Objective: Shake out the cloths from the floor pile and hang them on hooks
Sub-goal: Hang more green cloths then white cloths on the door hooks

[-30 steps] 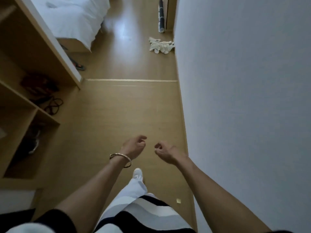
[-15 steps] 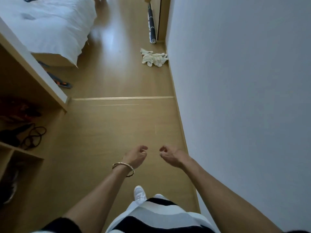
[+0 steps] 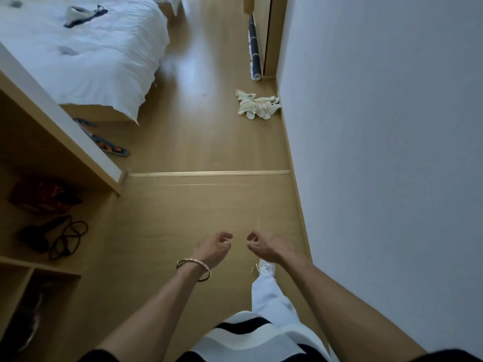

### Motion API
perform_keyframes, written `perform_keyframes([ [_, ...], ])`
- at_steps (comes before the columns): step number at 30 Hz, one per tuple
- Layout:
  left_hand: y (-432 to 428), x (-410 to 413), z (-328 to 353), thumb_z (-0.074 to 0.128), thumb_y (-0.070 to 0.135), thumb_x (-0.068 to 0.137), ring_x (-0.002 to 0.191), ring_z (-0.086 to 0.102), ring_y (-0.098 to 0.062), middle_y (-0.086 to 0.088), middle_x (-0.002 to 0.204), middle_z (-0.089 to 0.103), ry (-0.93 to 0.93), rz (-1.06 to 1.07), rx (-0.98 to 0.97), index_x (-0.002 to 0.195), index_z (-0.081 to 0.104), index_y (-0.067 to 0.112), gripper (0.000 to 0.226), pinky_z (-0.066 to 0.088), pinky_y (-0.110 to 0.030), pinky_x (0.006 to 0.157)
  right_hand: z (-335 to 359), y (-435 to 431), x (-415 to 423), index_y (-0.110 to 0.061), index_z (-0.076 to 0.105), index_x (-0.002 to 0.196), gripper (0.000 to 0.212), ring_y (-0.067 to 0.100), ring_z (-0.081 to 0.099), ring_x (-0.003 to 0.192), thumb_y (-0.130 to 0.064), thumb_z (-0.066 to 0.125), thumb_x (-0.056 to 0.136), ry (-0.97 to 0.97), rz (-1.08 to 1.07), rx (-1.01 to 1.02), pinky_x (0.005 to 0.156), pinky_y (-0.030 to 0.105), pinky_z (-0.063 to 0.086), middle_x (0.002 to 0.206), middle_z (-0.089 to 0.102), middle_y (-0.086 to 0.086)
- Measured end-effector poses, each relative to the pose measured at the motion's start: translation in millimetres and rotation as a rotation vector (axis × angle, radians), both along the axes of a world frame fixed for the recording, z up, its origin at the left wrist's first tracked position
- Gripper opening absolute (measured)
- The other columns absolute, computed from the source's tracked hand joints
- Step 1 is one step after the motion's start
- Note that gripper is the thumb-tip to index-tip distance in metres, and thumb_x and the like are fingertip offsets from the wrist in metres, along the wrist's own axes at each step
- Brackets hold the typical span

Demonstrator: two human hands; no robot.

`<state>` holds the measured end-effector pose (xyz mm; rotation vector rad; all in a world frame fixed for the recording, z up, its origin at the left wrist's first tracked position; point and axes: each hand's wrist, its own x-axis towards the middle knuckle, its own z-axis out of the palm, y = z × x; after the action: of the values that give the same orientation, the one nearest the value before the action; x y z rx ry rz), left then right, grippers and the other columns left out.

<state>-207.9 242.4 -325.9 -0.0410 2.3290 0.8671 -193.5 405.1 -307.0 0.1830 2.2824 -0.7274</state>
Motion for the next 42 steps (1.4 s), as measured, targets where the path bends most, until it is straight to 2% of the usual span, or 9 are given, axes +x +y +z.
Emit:
perform_keyframes([
  [4,19,-71,5,0.045,0.019,0.093,0.107,0.059,-0.020,-0.002,0.120,0.063,0.064,0.045,-0.011,0.122,0.059,0.021,0.032,0.046,-0.029,0.095,1,13,-79,-0.017,0.054,0.131,0.038,0.026,0.055,0.119,-0.027,0.043,0.095,0.076,0.044,-0.041,0.094,0.028,0.043,0.133,0.057,0.010],
  [7,39,-114,10,0.046,0.020,0.093,0.109,0.058,-0.018,-0.001,0.121,0.063,0.067,0.072,-0.046,0.122,0.059,0.022,0.033,0.045,-0.028,0.094,9,28,-133,-0.014,0.054,0.131,0.039,0.025,0.053,0.122,-0.025,0.043,0.096,0.107,0.082,-0.073,0.094,0.026,0.042,0.135,0.056,0.011],
  [10,60,-153,11,0.046,0.021,0.092,0.108,0.059,-0.020,-0.003,0.121,0.064,0.056,0.117,-0.047,0.121,0.060,0.022,0.032,0.046,-0.033,0.097,16,51,-178,-0.014,0.053,0.133,0.039,0.024,0.051,0.124,-0.024,0.042,0.097,0.126,0.126,-0.080,0.095,0.025,0.040,0.136,0.055,0.010],
  [16,85,-200,14,0.045,0.018,0.091,0.105,0.061,-0.019,0.000,0.118,0.064,0.038,0.184,-0.024,0.121,0.060,0.019,0.034,0.047,-0.033,0.095,5,83,-234,-0.014,0.063,0.120,0.034,0.027,0.058,0.114,-0.019,0.044,0.092,0.096,0.152,-0.051,0.092,0.030,0.047,0.126,0.063,0.011],
  [21,82,-235,7,0.046,0.016,0.091,0.106,0.060,-0.017,-0.002,0.119,0.064,0.014,0.226,-0.062,0.121,0.060,0.017,0.033,0.047,-0.033,0.096,-1,86,-274,-0.005,0.064,0.117,0.033,0.030,0.059,0.110,-0.016,0.044,0.092,0.064,0.190,-0.061,0.089,0.031,0.047,0.121,0.064,0.017],
  [26,93,-289,-2,0.045,0.014,0.090,0.106,0.060,-0.019,-0.003,0.120,0.064,0.007,0.239,-0.059,0.120,0.061,0.017,0.034,0.047,-0.030,0.094,-6,97,-321,-0.015,0.061,0.122,0.036,0.026,0.059,0.113,-0.024,0.044,0.092,0.013,0.189,-0.054,0.095,0.035,0.048,0.127,0.062,0.009],
  [31,118,-376,-8,0.043,0.016,0.091,0.105,0.060,-0.019,0.000,0.119,0.065,0.042,0.183,-0.025,0.120,0.060,0.021,0.034,0.043,-0.023,0.088,1,119,-393,-0.010,0.057,0.128,0.038,0.026,0.055,0.119,-0.019,0.043,0.095,0.013,0.141,0.001,0.098,0.031,0.044,0.133,0.058,0.011],
  [39,122,-543,5,0.045,0.013,0.090,0.102,0.061,-0.023,-0.006,0.114,0.066,0.071,0.100,0.111,0.118,0.062,0.014,0.033,0.045,-0.025,0.085,29,124,-545,-0.007,0.062,0.120,0.036,0.026,0.059,0.113,-0.018,0.040,0.094,0.048,0.018,0.073,0.099,0.039,0.047,0.126,0.062,0.011],
  [42,110,-586,6,0.045,0.012,0.090,0.100,0.062,-0.026,-0.006,0.112,0.067,0.074,0.118,0.120,0.117,0.062,0.014,0.032,0.046,-0.025,0.082,28,106,-579,-0.004,0.064,0.115,0.036,0.029,0.060,0.110,-0.017,0.040,0.092,0.051,0.055,0.070,0.097,0.041,0.049,0.121,0.064,0.014],
])
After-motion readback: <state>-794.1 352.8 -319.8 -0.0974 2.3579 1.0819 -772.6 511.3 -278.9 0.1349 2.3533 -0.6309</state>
